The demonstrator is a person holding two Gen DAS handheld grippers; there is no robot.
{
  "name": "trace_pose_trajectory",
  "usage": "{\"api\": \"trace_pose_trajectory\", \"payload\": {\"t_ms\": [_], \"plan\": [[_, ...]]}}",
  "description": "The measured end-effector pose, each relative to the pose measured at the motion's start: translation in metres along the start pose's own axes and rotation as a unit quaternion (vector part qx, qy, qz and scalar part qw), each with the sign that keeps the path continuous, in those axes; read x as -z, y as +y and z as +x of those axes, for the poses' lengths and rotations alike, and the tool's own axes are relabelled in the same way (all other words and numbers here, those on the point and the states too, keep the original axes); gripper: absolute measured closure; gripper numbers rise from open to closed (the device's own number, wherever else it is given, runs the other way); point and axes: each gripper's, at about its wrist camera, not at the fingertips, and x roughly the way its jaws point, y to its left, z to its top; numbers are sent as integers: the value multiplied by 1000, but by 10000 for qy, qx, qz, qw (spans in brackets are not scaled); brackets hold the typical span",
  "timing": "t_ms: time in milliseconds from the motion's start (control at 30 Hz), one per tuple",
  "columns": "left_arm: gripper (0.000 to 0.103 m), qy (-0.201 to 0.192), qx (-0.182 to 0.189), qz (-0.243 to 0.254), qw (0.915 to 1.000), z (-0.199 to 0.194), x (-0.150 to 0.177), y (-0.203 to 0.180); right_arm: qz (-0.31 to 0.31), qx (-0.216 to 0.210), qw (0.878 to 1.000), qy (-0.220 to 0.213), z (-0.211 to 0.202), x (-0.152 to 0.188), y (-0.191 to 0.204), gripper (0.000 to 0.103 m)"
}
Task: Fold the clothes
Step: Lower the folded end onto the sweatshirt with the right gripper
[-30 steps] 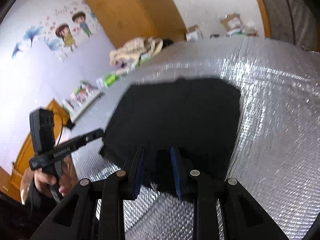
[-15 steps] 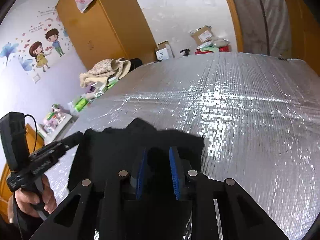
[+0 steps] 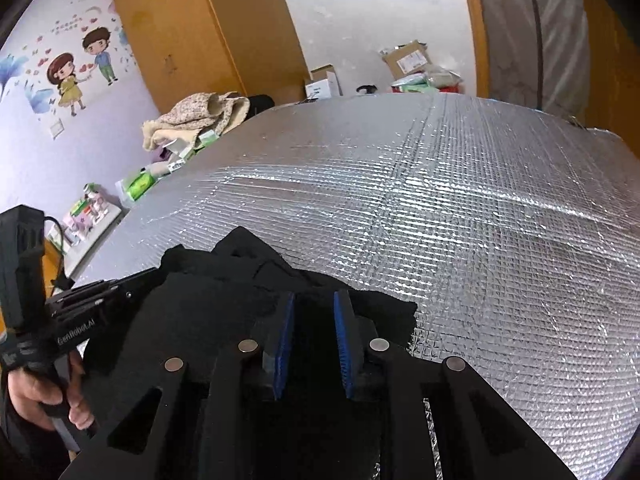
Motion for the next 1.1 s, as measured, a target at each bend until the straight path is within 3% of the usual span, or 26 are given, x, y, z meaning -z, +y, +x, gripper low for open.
{"api": "trace_pose_trajectory", "payload": {"t_ms": [167,333,533,667,833,1100], "plan": [[100,-337,66,78,9994,-40,16,-2,114,-288,9993,-212,-36,10,3,81],[100,-347,46,283,9990,-63,52,-18,-93,-576,9979,-267,-70,45,20,81],[100,-318,2,502,9982,-84,93,-34,-615,-140,9977,-248,-79,80,39,81],[98,-372,-45,519,9980,-84,97,-33,-582,-113,9982,-61,-71,88,35,80],[98,-399,-194,568,9974,-90,96,-29,-693,-144,9974,-132,-84,95,38,80],[98,-346,-158,482,9981,-87,99,-19,-363,-272,9990,21,-83,103,29,79]]}}
